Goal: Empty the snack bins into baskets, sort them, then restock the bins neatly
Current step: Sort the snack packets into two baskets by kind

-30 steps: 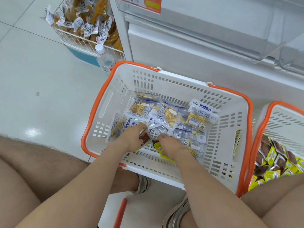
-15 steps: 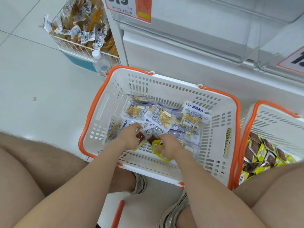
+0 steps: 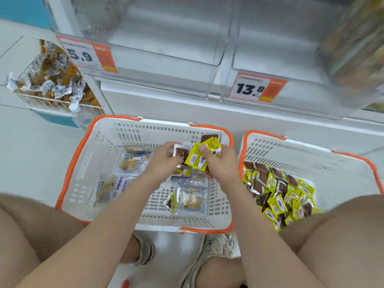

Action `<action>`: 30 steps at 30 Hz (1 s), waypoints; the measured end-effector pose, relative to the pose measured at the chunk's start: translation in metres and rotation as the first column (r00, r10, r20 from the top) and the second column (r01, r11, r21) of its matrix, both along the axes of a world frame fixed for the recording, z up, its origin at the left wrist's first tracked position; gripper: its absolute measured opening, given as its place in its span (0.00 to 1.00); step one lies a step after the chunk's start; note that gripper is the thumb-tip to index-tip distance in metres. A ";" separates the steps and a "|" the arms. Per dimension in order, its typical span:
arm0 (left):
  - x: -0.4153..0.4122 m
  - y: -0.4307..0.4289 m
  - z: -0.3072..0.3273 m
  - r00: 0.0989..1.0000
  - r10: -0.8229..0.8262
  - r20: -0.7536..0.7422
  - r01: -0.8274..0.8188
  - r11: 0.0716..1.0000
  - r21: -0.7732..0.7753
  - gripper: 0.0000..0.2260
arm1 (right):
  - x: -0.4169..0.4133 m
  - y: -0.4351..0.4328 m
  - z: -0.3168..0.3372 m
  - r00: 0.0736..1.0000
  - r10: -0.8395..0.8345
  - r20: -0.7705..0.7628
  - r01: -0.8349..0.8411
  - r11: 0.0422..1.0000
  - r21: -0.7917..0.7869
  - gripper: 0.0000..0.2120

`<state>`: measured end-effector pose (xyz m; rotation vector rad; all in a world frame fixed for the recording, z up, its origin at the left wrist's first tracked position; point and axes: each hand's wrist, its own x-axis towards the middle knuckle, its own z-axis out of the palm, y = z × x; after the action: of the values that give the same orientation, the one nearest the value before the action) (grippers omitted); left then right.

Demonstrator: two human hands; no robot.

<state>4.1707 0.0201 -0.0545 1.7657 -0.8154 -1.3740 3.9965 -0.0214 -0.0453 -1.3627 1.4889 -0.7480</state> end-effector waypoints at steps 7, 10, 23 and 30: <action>-0.114 -0.021 0.042 0.918 -0.385 0.095 0.395 0.906 -0.153 0.16 | -0.120 -0.004 0.022 0.782 -0.622 -0.039 0.620 0.771 0.148 0.33; -0.158 -0.032 0.039 0.819 -0.543 0.188 0.568 0.813 -0.126 0.27 | -0.150 0.000 0.033 0.817 -0.572 -0.066 0.554 0.750 0.360 0.29; -0.004 0.030 -0.100 0.591 -0.658 0.466 0.441 0.748 0.496 0.04 | -0.025 0.026 -0.012 0.801 0.486 -0.350 -0.455 0.874 0.172 0.09; 0.006 0.034 -0.152 0.248 -0.872 0.423 0.660 0.472 0.584 0.26 | 0.007 0.037 -0.097 0.635 0.647 -0.423 -0.448 0.754 0.480 0.09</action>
<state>4.1768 0.0542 -0.2069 2.2531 -2.3148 -1.4170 4.0033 0.0157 -0.1423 -1.7319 1.4005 0.3532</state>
